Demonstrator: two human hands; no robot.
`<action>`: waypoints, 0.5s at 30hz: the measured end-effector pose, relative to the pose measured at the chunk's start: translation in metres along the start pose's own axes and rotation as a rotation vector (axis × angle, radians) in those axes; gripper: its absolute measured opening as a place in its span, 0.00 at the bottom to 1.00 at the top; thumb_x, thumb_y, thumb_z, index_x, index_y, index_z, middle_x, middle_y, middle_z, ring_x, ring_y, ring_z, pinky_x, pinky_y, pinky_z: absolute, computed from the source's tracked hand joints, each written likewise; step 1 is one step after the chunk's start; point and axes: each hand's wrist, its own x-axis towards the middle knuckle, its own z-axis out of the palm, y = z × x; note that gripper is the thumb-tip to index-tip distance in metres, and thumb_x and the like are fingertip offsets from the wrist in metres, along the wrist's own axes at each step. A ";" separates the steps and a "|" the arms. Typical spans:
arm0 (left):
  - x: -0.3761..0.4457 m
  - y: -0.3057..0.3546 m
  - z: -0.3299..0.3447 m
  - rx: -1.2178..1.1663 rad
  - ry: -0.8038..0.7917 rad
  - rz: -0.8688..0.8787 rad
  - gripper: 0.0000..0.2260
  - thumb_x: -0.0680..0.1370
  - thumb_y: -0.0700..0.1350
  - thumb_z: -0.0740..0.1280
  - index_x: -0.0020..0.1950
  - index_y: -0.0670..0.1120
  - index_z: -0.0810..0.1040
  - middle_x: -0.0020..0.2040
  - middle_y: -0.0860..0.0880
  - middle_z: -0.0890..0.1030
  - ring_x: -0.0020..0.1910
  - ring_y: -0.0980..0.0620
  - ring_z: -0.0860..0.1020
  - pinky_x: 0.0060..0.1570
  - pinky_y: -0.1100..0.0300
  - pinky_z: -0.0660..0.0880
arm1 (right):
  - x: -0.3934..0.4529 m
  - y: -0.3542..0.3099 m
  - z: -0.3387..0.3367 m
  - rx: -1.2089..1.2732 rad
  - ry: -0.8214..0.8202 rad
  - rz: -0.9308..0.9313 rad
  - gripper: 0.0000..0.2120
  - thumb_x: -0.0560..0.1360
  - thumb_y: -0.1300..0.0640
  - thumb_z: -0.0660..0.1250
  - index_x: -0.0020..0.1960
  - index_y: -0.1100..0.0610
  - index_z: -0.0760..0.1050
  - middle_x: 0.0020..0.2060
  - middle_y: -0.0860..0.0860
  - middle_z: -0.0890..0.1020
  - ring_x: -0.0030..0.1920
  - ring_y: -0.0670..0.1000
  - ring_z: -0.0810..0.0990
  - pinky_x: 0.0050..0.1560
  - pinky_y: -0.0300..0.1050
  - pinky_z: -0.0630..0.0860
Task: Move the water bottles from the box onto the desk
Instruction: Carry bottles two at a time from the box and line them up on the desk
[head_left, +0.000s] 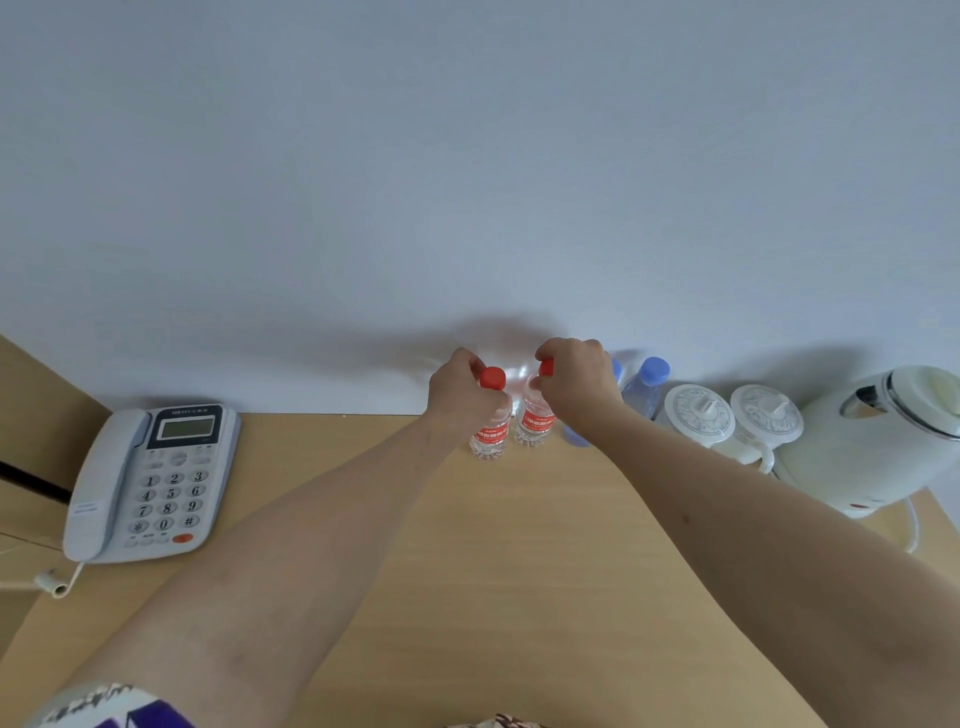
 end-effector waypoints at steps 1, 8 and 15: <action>0.001 0.000 -0.001 -0.014 0.006 0.014 0.16 0.71 0.39 0.76 0.55 0.46 0.76 0.54 0.48 0.79 0.50 0.49 0.76 0.45 0.60 0.71 | 0.001 0.000 0.000 0.000 -0.001 0.001 0.15 0.77 0.61 0.71 0.64 0.57 0.81 0.51 0.54 0.86 0.58 0.58 0.79 0.52 0.46 0.72; 0.004 -0.005 0.005 -0.071 0.090 0.076 0.13 0.71 0.38 0.76 0.52 0.47 0.78 0.50 0.51 0.80 0.49 0.50 0.75 0.39 0.68 0.67 | 0.007 0.002 -0.003 -0.010 -0.026 0.006 0.16 0.76 0.63 0.71 0.63 0.57 0.80 0.51 0.55 0.86 0.56 0.58 0.80 0.53 0.49 0.75; 0.009 -0.001 0.015 -0.122 0.130 0.089 0.14 0.70 0.39 0.78 0.51 0.49 0.79 0.47 0.54 0.80 0.49 0.52 0.77 0.42 0.70 0.68 | 0.006 0.004 -0.006 0.043 -0.011 0.010 0.16 0.75 0.60 0.75 0.62 0.58 0.80 0.51 0.55 0.85 0.55 0.58 0.79 0.53 0.50 0.75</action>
